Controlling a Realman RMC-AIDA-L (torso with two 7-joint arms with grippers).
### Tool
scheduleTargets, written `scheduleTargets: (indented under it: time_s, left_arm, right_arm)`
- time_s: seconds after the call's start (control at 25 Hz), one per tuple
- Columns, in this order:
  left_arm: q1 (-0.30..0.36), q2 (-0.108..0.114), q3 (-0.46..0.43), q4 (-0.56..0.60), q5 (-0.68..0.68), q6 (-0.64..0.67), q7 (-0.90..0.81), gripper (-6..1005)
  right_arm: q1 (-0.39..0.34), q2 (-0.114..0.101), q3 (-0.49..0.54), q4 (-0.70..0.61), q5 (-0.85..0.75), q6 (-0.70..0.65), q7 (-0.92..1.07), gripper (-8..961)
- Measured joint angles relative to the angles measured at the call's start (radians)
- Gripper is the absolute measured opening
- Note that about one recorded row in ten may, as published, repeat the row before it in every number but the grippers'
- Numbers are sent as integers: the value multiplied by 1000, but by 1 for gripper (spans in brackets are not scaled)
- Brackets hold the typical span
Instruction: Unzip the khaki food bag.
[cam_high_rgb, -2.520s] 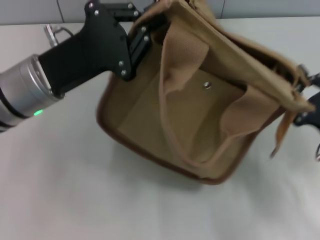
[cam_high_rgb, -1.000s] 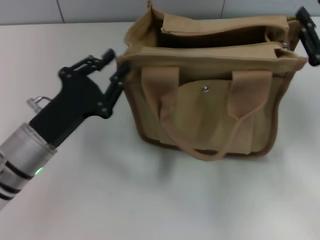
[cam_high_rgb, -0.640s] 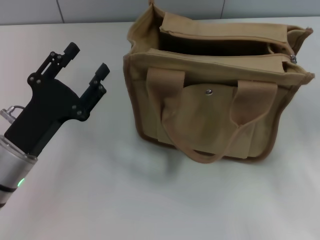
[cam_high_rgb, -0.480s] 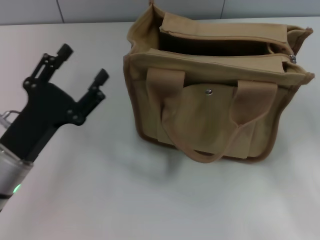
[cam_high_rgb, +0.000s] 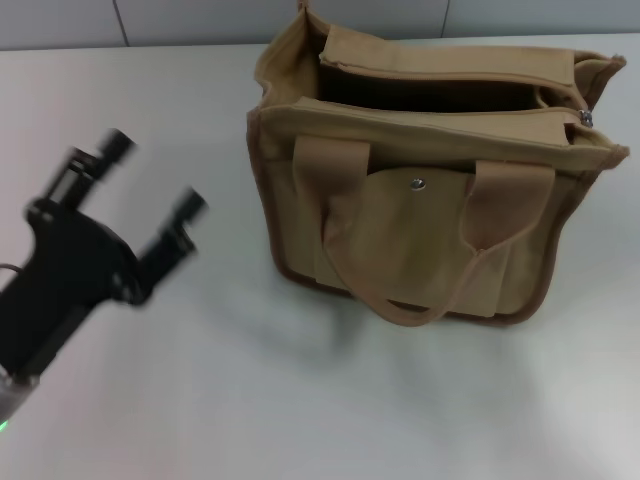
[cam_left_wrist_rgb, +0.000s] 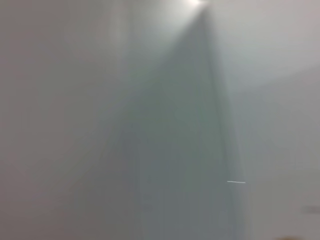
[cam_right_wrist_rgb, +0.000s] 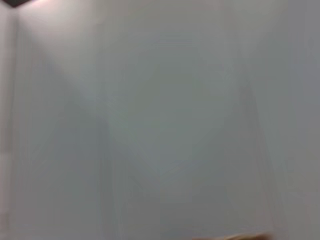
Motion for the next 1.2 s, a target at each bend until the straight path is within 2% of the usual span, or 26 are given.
scheduleTargets:
  time_s: [0.2,0.36,0.4,0.48,0.52,0.64,1.2]
  left_arm:
    - [-3,0,141,184,56,16,-203,778]
    - [-47,16,309,320,163,8,-429,778]
    - [-62,16,341,351,188,3,-493,778]
    - [-62,16,341,351,188,3,-493,778]
    - [-72,9,364,391,212,0,-534,778]
    - [-70,-1,371,413,215,-6,-530,778]
    - [-66,-5,373,407,214,-22,-517,778]
  right_arm:
    - [11,0,-66,-137,-133,3,125,818]
    - [62,-3,-148,-321,-311,-1,299,818]
    - [92,-3,-158,-396,-380,-2,403,818]
    - [106,-3,-158,-423,-403,-2,437,818]
    - [106,-3,-158,-423,-403,-2,437,818]
    - [115,-3,-158,-429,-406,-2,444,818]
    - [130,0,-159,-425,-408,19,438,818]
